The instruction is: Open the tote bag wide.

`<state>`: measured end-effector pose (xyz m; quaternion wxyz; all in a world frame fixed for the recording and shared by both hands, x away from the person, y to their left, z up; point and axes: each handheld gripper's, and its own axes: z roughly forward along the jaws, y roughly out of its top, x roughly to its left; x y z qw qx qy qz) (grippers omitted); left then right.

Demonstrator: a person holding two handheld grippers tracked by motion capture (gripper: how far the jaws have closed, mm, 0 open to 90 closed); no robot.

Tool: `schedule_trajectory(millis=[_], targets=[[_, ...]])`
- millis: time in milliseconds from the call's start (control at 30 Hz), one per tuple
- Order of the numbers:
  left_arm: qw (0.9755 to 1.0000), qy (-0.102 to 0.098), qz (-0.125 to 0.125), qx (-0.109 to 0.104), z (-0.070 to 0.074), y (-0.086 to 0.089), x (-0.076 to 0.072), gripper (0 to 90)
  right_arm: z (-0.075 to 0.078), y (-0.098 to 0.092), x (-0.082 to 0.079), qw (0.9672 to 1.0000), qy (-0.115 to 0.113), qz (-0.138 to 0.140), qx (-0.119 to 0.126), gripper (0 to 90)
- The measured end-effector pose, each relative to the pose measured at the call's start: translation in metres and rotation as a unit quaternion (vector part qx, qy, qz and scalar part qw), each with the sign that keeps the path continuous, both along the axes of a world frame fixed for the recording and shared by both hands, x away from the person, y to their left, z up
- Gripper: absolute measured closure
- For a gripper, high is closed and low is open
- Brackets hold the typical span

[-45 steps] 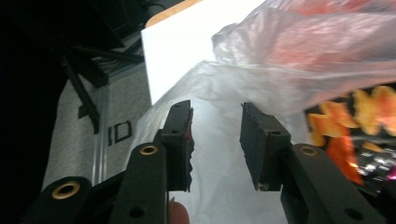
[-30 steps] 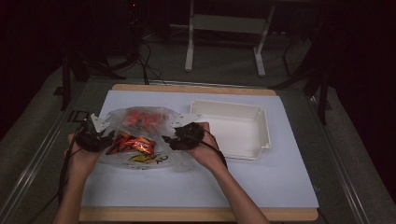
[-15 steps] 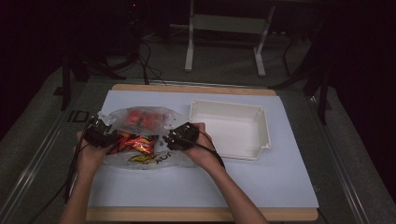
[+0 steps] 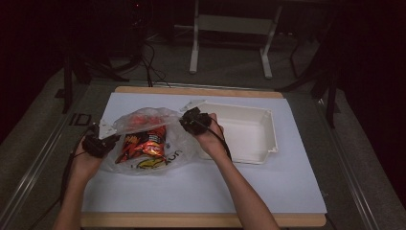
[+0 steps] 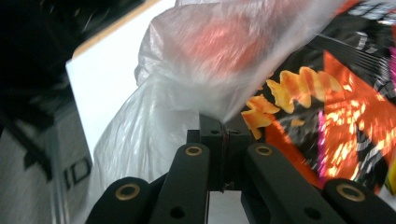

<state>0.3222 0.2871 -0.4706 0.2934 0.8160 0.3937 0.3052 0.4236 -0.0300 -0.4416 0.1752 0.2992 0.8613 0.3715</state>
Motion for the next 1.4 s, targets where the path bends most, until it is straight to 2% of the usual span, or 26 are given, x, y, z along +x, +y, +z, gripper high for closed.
schedule_trajectory(millis=[33,67,100,133,200,233,333,400,467,500,533,600,633,700,767,867,967,1067,1200,1267,1367,1400], targets=[[0.9998,-0.002,-0.016,-0.014,0.002,0.007,-0.004,90.0,0.001,-0.004,0.006,0.9998,0.006,-0.016,0.003,87.6],[0.9998,-0.002,-0.016,-0.014,0.002,0.007,-0.004,90.0,0.001,-0.004,0.006,0.9998,0.006,-0.016,0.003,87.6],[0.9986,0.001,-0.022,-0.048,0.004,0.020,-0.008,90.0,0.002,-0.008,0.010,0.9994,0.016,-0.031,0.009,87.9],[0.9981,-0.007,-0.013,-0.060,0.004,0.026,-0.010,90.0,0.002,-0.010,0.012,0.9992,0.017,-0.035,0.008,88.0],[0.9956,-0.010,-0.001,-0.094,0.004,0.038,-0.011,90.0,0.002,-0.014,0.015,0.9989,0.019,-0.042,0.009,88.2],[0.9931,-0.014,0.013,-0.116,0.003,0.046,-0.011,90.0,0.002,-0.015,0.016,0.9988,0.020,-0.043,0.008,88.2],[0.9899,-0.012,0.058,-0.128,0.000,0.058,-0.008,90.0,-0.001,-0.018,0.021,0.9980,0.030,-0.055,0.013,88.1],[0.9884,-0.011,0.082,-0.127,-0.002,0.060,-0.005,90.0,-0.003,-0.017,0.022,0.9976,0.037,-0.057,0.011,87.7],[0.9852,-0.013,0.114,-0.128,-0.004,0.061,-0.002,90.0,-0.005,-0.015,0.022,0.9975,0.037,-0.060,0.005,87.3],[0.9825,-0.011,0.131,-0.132,-0.005,0.061,0.000,90.0,-0.006,-0.014,0.022,0.9975,0.038,-0.060,0.005,86.8],[0.9807,-0.007,0.138,-0.138,-0.007,0.060,0.003,90.0,-0.007,-0.013,0.022,0.9973,0.042,-0.060,0.004,86.7],[0.9811,-0.007,0.141,-0.132,-0.008,0.057,0.003,89.7,-0.011,-0.010,0.021,0.9976,0.044,-0.054,0.000,85.5],[0.9828,-0.009,0.134,-0.127,-0.008,0.051,0.002,86.7,-0.012,-0.009,0.021,0.9979,0.048,-0.043,0.003,83.5],[0.9845,-0.017,0.121,-0.126,-0.005,0.046,-0.001,75.4,-0.014,-0.007,0.018,0.9983,0.051,-0.025,-0.003,78.7],[0.9863,-0.019,0.107,-0.124,-0.002,0.042,-0.004,68.7,-0.013,-0.006,0.015,0.9985,0.052,-0.018,-0.001,70.9],[0.9877,-0.021,0.091,-0.125,0.003,0.037,-0.012,59.9,-0.004,-0.007,0.009,0.9990,0.041,-0.002,0.019,55.4],[0.9873,-0.022,0.085,-0.132,0.007,0.034,-0.020,56.4,0.008,-0.009,0.001,0.9993,0.023,0.016,0.025,42.4],[0.9870,-0.027,0.080,-0.137,0.009,0.031,-0.029,55.0,0.018,-0.010,-0.008,0.9988,0.013,0.030,0.037,36.5],[0.9878,-0.034,0.071,-0.135,0.012,0.028,-0.037,54.3,0.027,-0.010,-0.019,0.9978,-0.003,0.044,0.049,34.4],[0.9881,-0.040,0.066,-0.133,0.015,0.025,-0.042,53.9,0.031,-0.009,-0.030,0.9965,-0.013,0.061,0.055,38.5],[0.9876,-0.047,0.065,-0.135,0.018,0.024,-0.046,52.2,0.030,-0.005,-0.043,0.9941,-0.017,0.091,0.057,47.9],[0.9876,-0.047,0.065,-0.135,0.018,0.024,-0.046,52.1,0.030,-0.005,-0.043,0.9941,-0.017,0.091,0.057,47.9]])
